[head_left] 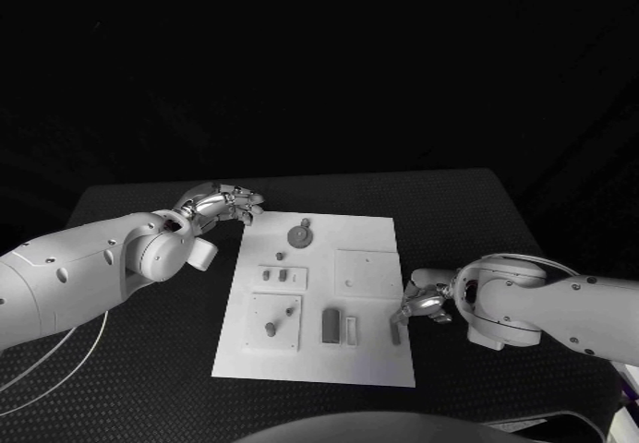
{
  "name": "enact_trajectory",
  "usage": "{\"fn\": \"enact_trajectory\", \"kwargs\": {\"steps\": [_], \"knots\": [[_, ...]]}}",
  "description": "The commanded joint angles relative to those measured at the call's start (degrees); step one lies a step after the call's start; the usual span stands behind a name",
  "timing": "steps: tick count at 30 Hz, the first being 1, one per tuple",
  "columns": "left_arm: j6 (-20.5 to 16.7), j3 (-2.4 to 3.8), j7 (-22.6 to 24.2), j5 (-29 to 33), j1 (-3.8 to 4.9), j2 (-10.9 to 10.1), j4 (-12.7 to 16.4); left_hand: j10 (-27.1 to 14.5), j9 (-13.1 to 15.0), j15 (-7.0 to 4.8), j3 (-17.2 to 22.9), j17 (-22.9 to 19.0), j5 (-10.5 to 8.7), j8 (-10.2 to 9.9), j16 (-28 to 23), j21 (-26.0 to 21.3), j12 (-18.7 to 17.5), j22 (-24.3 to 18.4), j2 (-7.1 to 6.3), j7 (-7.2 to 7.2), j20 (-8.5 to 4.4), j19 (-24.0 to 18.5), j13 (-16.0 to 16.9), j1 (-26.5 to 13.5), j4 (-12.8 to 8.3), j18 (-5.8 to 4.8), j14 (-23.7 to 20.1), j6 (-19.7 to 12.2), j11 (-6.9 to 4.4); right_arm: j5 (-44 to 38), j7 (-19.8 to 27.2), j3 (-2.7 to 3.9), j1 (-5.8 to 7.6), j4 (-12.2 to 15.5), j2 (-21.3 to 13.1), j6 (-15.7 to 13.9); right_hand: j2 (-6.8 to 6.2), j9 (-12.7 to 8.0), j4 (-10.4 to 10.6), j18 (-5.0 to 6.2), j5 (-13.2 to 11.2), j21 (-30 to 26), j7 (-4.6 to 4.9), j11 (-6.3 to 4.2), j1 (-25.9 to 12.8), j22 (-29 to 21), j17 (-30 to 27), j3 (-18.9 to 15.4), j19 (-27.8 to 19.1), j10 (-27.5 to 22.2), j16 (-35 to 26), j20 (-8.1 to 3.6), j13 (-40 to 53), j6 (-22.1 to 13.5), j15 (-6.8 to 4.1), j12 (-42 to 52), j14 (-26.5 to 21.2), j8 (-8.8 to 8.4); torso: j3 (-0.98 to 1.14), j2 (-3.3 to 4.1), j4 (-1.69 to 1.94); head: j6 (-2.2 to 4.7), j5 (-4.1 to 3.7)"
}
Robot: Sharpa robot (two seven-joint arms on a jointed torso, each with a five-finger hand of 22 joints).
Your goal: Assemble the parts on the task board
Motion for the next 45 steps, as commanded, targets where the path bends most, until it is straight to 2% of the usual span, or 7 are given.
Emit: {"fn": "enact_trajectory", "kwargs": {"steps": [1, 7, 13, 18, 22, 34, 45], "knots": [[0.1, 0.04, 0.5, -0.1, 0.03, -0.1, 0.2, -0.3, 0.1, 0.09, 0.0, 0.1, -0.07, -0.3, -0.3, -0.3, 0.3, 0.4, -0.19, 0.42, -1.04, -0.2, -0.1, -0.3, 0.1, -0.26, -0.3, 0.0, 0.03, -1.4, -2.4, -0.15, -0.61, -0.1, 0.7, 1.5, -0.61, -0.1, 0.3, 2.69, -0.3, 0.2, -0.01, -0.20, -0.1, -0.1, 0.1, 0.1, 0.4, 2.6, -0.3, 0.22, 0.1, 0.4, 0.09, 0.1, 0.5, 0.29, 0.03, 0.00, 0.01, -0.13, 0.01], [0.0, 0.04, 0.5, -0.1, 0.03, -0.2, 0.2, -0.3, 0.1, 0.09, 0.0, 0.1, -0.07, -0.3, -0.3, -0.3, 0.3, 0.4, -0.20, 0.41, -1.04, -0.2, -0.1, -0.3, 0.1, -0.26, -0.3, 0.1, 0.03, -3.3, -3.2, -0.16, -1.27, -0.1, 1.0, 1.6, -1.59, -0.1, 0.5, 2.69, -0.3, 0.2, 0.03, -0.16, -0.4, -0.1, 0.2, 0.0, 0.4, 2.4, -0.5, 0.22, 0.1, 0.3, 0.12, 0.0, 0.4, 0.28, 0.10, 0.01, 0.06, -0.18, 0.19], [0.1, 0.04, 0.5, -0.1, 0.03, -0.1, 0.2, -0.3, 0.1, 0.09, 0.0, 0.1, -0.07, -0.3, -0.4, -0.3, 0.3, 0.4, -0.22, 0.41, -1.04, -0.2, -0.1, -0.3, 0.1, -0.26, -0.3, 0.1, 0.03, -4.3, -3.2, -0.16, -1.49, 0.1, 1.5, 1.7, -2.10, -0.1, 0.7, 2.69, -0.3, 0.3, 0.04, -0.15, -0.5, -0.1, 0.3, -0.1, 0.4, 2.4, -0.5, 0.21, 0.2, 0.2, 0.14, -0.1, 0.4, 0.29, 0.05, 0.01, -0.04, -0.20, 0.26], [0.3, 0.04, 0.4, -0.1, 0.03, -0.2, 0.2, -0.4, 0.1, 0.10, 0.0, 0.1, -0.07, -0.3, -0.4, -0.3, 0.3, 0.4, -0.21, 0.41, -1.03, -0.2, -0.1, -0.3, 0.2, -0.26, -0.3, 0.1, 0.03, -11.9, -3.3, -0.21, -2.40, 0.3, 2.1, 1.5, -2.69, -0.1, 0.6, 2.69, -0.3, 0.4, 0.05, -0.14, -0.3, -0.2, 0.4, -0.1, 0.3, 2.3, -0.6, 0.16, 0.4, 0.1, 0.15, -0.2, 0.4, 0.29, 0.07, 0.01, 0.01, -0.29, 0.34], [0.4, 0.04, 0.4, -0.1, 0.03, -0.2, 0.3, -0.4, 0.1, 0.10, 0.0, 0.1, -0.07, -0.3, -0.4, -0.3, 0.3, 0.4, -0.20, 0.41, -1.03, -0.2, -0.1, -0.3, 0.2, -0.26, -0.4, 0.1, 0.03, -14.7, -3.4, -0.26, -2.73, 0.2, 2.6, 0.8, -3.66, 0.0, -0.5, 2.69, -0.3, 0.6, 0.04, -0.14, 1.1, -0.2, 0.5, -0.9, 0.4, 2.4, -0.7, 0.07, 0.6, 0.2, 0.15, -0.2, 0.4, 0.47, 0.08, 0.02, 0.01, -0.26, 0.46], [0.5, 0.04, 0.4, -0.1, 0.03, -0.3, 0.3, -0.4, 0.1, 0.10, 0.0, 0.1, -0.07, -0.3, -0.4, -0.4, 0.3, 0.4, -0.17, 0.41, -1.03, -0.2, -0.1, -0.4, 0.2, -0.26, -0.4, 0.0, 0.04, -21.6, -4.6, -0.26, -5.04, -1.0, 4.5, -0.6, -3.22, 0.1, -1.7, 2.69, -0.3, 0.6, -0.16, -0.32, 3.4, -0.4, 0.8, -2.1, 0.3, 2.9, -1.1, 0.06, 1.4, 0.6, 0.07, -0.3, 0.5, 0.91, 0.00, 0.02, 0.06, -0.36, 0.70], [0.5, 0.04, 0.4, -0.1, 0.02, -0.4, 0.3, -0.4, 0.1, 0.10, 0.0, 0.1, -0.07, -0.3, -0.4, -0.4, 0.3, 0.4, -0.15, 0.41, -1.03, -0.2, -0.1, -0.4, 0.2, -0.26, -0.4, 0.0, 0.04, -25.6, -4.8, -0.24, -5.86, -1.3, 5.7, -0.9, -1.93, 0.2, -3.7, 2.69, -0.3, 0.7, -0.28, -0.45, 7.0, -0.7, 0.8, -2.0, 0.3, 3.1, -1.6, 0.04, 1.7, 0.7, -0.03, -0.6, 0.5, 1.11, -0.03, -0.01, 0.06, -0.30, 0.87]]}}
